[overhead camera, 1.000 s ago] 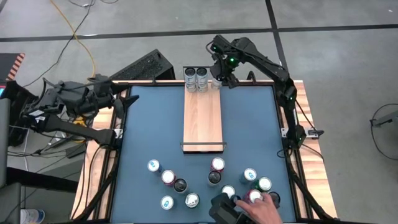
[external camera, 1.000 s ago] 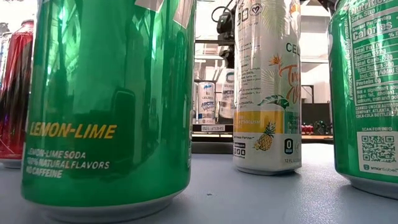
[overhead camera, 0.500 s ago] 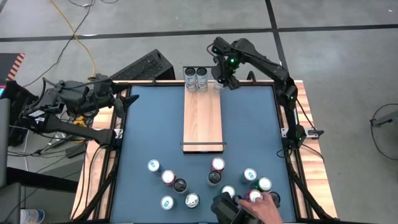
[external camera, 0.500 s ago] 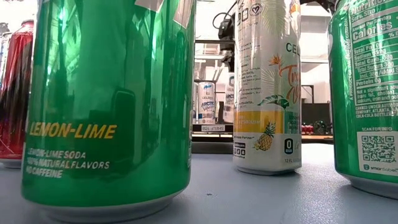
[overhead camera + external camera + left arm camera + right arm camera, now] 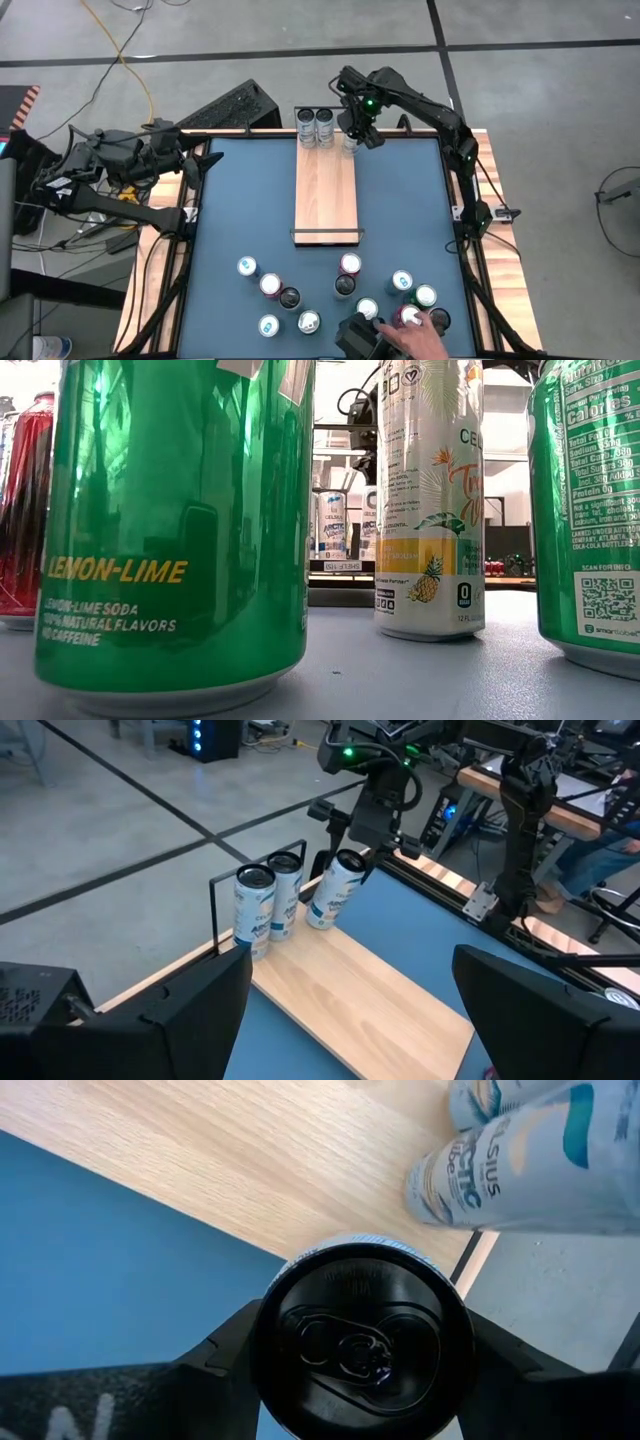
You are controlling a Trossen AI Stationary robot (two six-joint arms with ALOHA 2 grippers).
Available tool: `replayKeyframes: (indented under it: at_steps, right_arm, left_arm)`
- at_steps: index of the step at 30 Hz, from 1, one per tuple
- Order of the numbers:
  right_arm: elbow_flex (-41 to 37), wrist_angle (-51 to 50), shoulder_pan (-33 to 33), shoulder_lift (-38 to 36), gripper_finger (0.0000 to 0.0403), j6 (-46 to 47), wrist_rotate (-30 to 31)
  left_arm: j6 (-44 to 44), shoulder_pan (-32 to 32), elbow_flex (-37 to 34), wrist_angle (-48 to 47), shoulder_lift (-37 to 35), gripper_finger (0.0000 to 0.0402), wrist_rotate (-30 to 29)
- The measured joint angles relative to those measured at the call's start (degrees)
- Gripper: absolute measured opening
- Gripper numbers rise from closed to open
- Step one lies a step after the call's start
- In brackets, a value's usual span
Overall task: Place canned beverage on shelf
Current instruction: Put the white blue soda can on the shelf aligned with the other white blue soda cans
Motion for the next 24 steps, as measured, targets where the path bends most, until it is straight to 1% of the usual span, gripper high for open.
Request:
replayKeyframes:
  at_steps: [5, 8, 14, 22, 24]
  right_arm:
    - [-0.04, 0.83, -0.04, 0.27, 0.0236, 0.08, 0.01]
    - [-0.04, 2.29, -0.06, 0.55, 0.0245, 1.35, 1.03]
    - [-0.04, 3.55, -0.09, 0.66, 0.0249, 1.55, 2.06]
    - [-0.04, 4.99, -0.07, 0.76, 0.0251, 9.00, 2.83]
    - [-0.04, 4.97, -0.09, 0.76, 0.0251, 9.57, 3.23]
  left_arm:
    - [-0.03, 0.00, 0.00, 0.00, 0.00, 0.0332, 0.00]
    - [-0.04, 0.00, 0.00, 0.00, 0.00, 0.0332, 0.00]
    - [-0.04, 0.00, 0.00, 0.00, 0.00, 0.0332, -0.14]
    - [0.09, 0.00, 0.00, -0.52, 0.00, 0.0332, -0.18]
    - [0.09, 0.00, 0.00, -0.53, 0.00, 0.0332, -0.17]
